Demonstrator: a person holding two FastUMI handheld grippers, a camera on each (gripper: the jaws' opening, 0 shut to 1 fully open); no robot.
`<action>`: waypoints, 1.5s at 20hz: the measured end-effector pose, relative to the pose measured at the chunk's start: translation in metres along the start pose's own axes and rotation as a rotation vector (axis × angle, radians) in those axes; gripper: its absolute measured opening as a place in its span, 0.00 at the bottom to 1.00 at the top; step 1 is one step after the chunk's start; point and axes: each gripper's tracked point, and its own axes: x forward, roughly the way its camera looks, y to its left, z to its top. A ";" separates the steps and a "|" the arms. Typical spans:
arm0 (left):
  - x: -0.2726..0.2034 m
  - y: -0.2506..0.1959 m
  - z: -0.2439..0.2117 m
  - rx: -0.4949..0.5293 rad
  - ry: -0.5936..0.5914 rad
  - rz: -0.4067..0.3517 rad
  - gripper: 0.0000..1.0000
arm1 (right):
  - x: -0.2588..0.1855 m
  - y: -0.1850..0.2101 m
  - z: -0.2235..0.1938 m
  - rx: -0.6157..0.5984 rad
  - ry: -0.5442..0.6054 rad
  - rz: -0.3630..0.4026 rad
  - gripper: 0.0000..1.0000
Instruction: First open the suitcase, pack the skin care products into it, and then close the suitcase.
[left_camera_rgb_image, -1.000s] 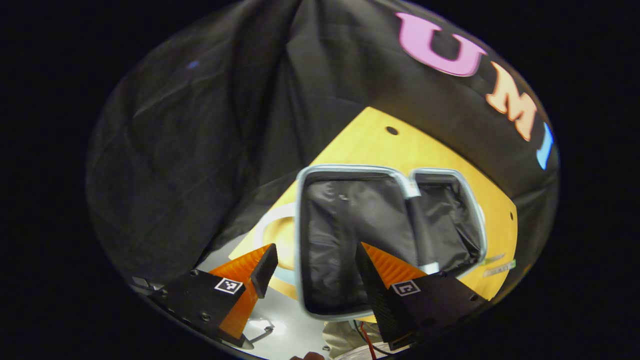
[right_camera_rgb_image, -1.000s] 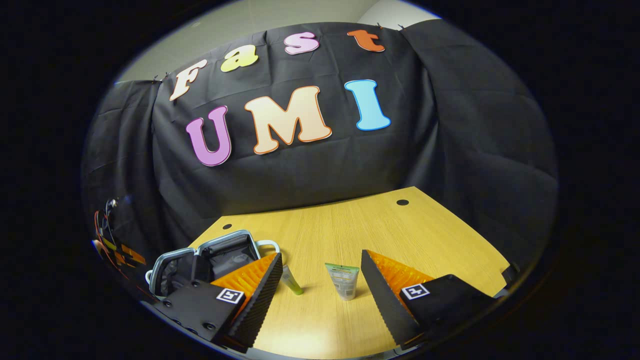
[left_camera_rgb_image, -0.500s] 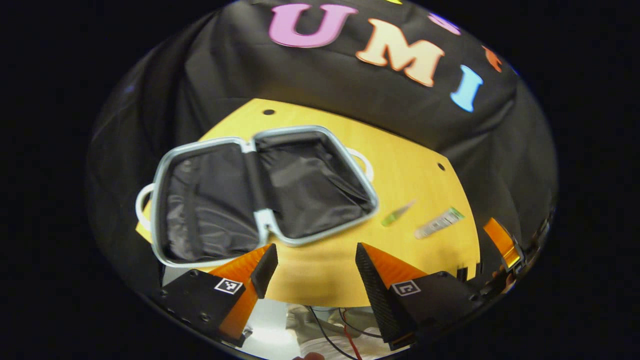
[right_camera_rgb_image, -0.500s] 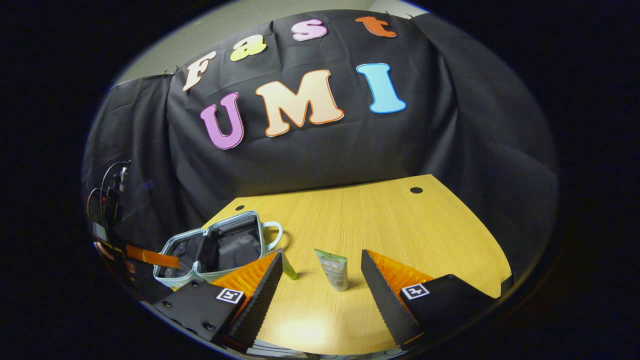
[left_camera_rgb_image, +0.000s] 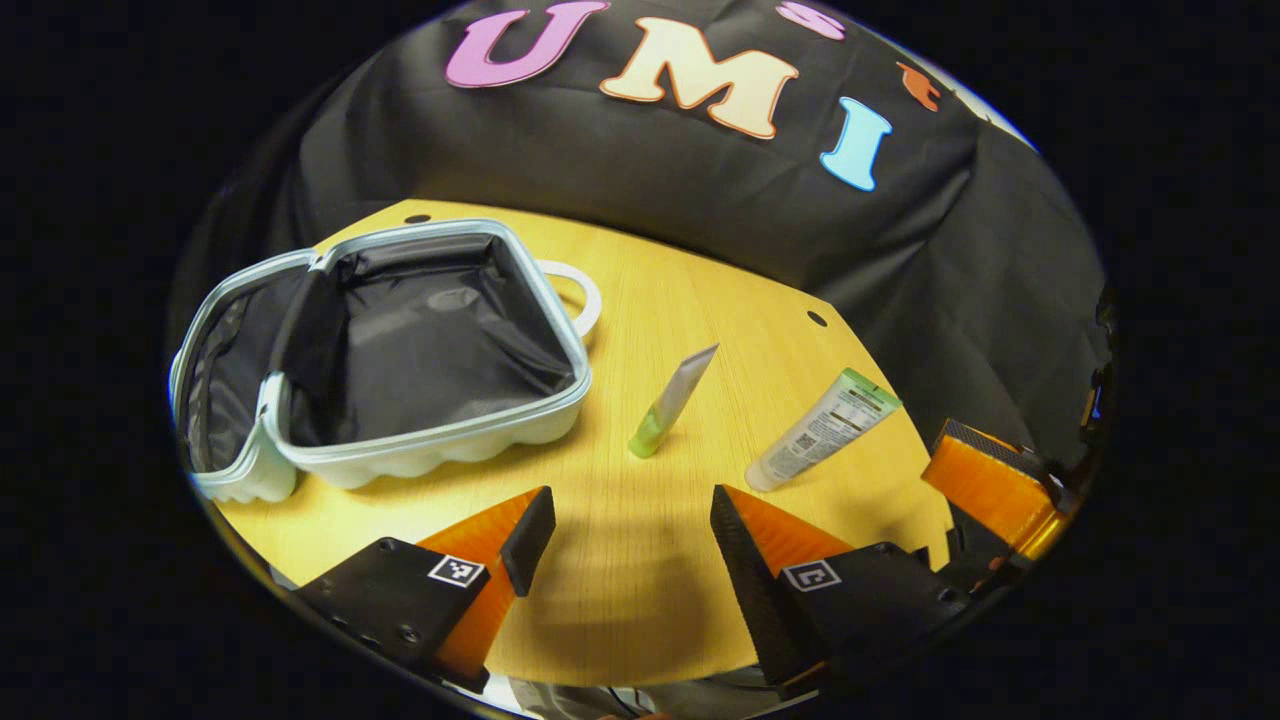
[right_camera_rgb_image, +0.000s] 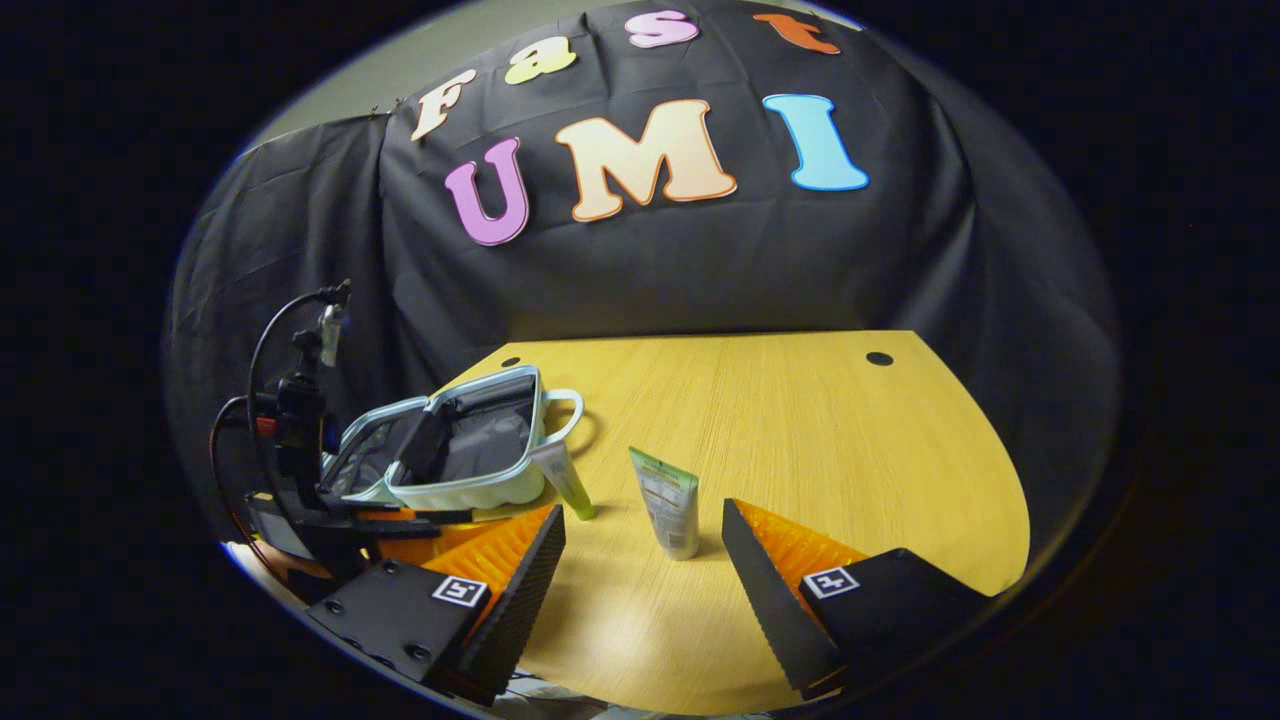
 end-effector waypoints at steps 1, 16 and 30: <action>0.010 -0.005 0.004 0.015 -0.024 -0.009 0.92 | 0.006 -0.003 -0.007 -0.003 0.011 0.006 0.94; 0.097 -0.022 0.035 0.134 -0.161 0.010 0.85 | 0.089 -0.023 -0.044 -0.022 0.037 0.066 0.98; 0.111 -0.013 0.035 0.109 -0.186 0.048 0.16 | 0.134 -0.022 -0.052 -0.082 0.007 0.106 0.98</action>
